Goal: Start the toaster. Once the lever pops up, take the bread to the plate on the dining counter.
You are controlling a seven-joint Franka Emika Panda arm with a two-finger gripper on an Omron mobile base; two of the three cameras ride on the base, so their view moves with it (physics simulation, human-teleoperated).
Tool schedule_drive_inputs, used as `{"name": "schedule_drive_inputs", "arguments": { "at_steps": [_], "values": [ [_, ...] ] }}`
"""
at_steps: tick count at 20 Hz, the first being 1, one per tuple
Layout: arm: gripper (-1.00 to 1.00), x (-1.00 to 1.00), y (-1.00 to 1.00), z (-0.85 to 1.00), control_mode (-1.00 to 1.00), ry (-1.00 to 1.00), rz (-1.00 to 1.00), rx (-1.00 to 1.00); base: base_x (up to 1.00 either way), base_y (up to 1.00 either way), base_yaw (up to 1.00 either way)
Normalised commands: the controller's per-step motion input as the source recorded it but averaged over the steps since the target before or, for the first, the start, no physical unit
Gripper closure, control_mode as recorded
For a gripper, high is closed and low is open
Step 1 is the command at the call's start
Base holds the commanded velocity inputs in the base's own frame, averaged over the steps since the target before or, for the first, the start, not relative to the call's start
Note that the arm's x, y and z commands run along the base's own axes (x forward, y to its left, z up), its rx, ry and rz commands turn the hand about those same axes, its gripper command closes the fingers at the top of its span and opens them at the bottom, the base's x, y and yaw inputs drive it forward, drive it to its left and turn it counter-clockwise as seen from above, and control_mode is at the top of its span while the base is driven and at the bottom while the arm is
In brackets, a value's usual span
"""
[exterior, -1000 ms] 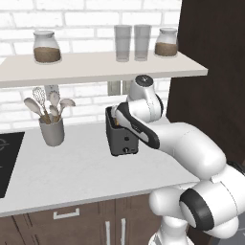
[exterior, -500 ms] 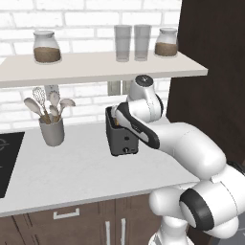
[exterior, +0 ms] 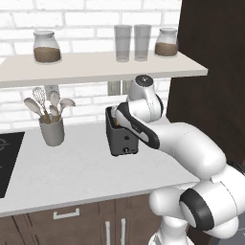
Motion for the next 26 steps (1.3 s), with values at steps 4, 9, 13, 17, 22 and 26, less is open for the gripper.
{"name": "schedule_drive_inputs", "arguments": {
  "at_steps": [4, 9, 13, 17, 22, 26],
  "values": [
    [-1.00, 0.00, 0.00, 0.00, -1.00, 0.00, 0.00, 0.00, 0.00, 0.00, 0.00],
    [-1.00, 0.00, 0.00, 0.00, -1.00, 0.00, 0.00, 0.00, 0.00, 0.00, 0.00],
    [-1.00, 0.00, 0.00, 0.00, -1.00, 0.00, 0.00, 0.00, 0.00, 0.00, 0.00],
    [-1.00, 0.00, 0.00, 0.00, -1.00, 0.00, 0.00, 0.00, 0.00, 0.00, 0.00],
    [-1.00, 0.00, 0.00, 0.00, -1.00, 0.00, 0.00, 0.00, 0.00, 0.00, 0.00],
    [-1.00, 0.00, 0.00, 0.00, -1.00, 0.00, 0.00, 0.00, 0.00, 0.00, 0.00]
  ]
}}
